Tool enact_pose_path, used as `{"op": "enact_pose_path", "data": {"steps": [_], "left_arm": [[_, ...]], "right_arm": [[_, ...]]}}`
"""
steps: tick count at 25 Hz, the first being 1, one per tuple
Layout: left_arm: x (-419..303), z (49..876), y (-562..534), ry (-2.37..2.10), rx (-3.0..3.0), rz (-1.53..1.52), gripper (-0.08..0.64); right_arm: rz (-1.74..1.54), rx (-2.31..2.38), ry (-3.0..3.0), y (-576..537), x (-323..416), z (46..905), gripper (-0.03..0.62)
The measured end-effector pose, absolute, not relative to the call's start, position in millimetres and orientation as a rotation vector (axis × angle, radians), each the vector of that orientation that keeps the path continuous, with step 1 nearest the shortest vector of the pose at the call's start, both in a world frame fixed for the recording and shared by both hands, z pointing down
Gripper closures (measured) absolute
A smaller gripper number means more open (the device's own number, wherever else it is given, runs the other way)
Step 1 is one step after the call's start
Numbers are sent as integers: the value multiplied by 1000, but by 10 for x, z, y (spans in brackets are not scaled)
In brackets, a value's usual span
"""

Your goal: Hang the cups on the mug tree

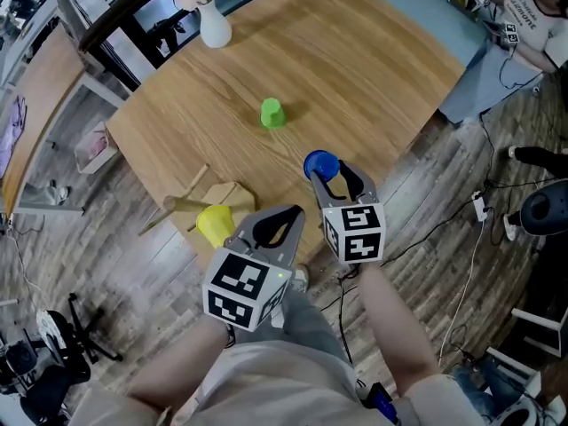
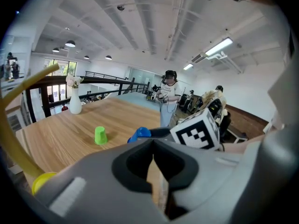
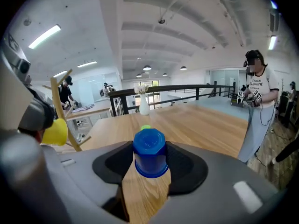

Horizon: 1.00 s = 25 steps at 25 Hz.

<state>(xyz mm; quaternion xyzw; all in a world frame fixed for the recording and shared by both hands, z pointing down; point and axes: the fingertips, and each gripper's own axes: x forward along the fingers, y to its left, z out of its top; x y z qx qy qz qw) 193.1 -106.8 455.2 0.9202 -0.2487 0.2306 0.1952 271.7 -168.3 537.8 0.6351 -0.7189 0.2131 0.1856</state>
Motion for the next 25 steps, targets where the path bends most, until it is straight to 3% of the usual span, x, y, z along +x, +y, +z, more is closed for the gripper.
{"op": "enact_pose_path", "data": {"steps": [25], "left_arm": [[1096, 3098, -702, -932, 2814, 417, 557]], "right_arm": [[181, 1875, -2369, -713, 1856, 2752, 368]]}}
